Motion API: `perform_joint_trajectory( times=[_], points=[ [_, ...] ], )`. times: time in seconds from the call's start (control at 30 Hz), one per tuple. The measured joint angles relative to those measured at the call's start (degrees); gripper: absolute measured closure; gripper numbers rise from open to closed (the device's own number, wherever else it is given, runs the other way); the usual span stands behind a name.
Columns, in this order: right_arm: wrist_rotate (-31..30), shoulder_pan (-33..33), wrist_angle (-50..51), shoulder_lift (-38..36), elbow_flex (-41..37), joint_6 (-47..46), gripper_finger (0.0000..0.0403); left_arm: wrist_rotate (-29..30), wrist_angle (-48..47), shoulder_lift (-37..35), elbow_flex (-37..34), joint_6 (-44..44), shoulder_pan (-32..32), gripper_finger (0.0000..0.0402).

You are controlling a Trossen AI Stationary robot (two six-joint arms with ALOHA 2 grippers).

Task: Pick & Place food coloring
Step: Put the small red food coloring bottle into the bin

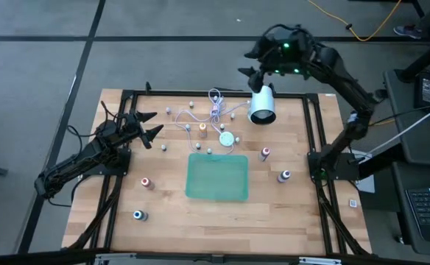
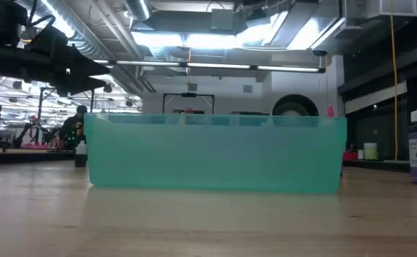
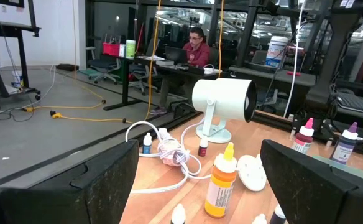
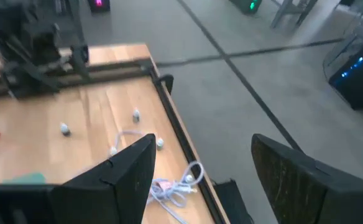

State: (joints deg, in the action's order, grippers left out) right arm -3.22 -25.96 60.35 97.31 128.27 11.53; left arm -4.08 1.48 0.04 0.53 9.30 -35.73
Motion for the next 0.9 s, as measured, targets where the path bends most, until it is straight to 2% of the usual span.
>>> perform_joint_trajectory(
  times=[0.2,0.43,0.9],
  points=[
    [-0.20,-1.14,5.61,8.50,6.78,3.68,0.0139,0.00,0.00,0.00,0.00,0.00,-0.01,0.0068],
    [-4.73,-2.30,8.47,13.66,6.02,4.21,0.0139,0.00,0.00,-0.01,0.00,0.00,-0.01,0.0068],
    [-6.18,-3.37,13.37,23.41,5.97,8.48,0.0139,0.00,0.00,0.00,0.00,0.00,-0.01,0.0068]
  ],
)
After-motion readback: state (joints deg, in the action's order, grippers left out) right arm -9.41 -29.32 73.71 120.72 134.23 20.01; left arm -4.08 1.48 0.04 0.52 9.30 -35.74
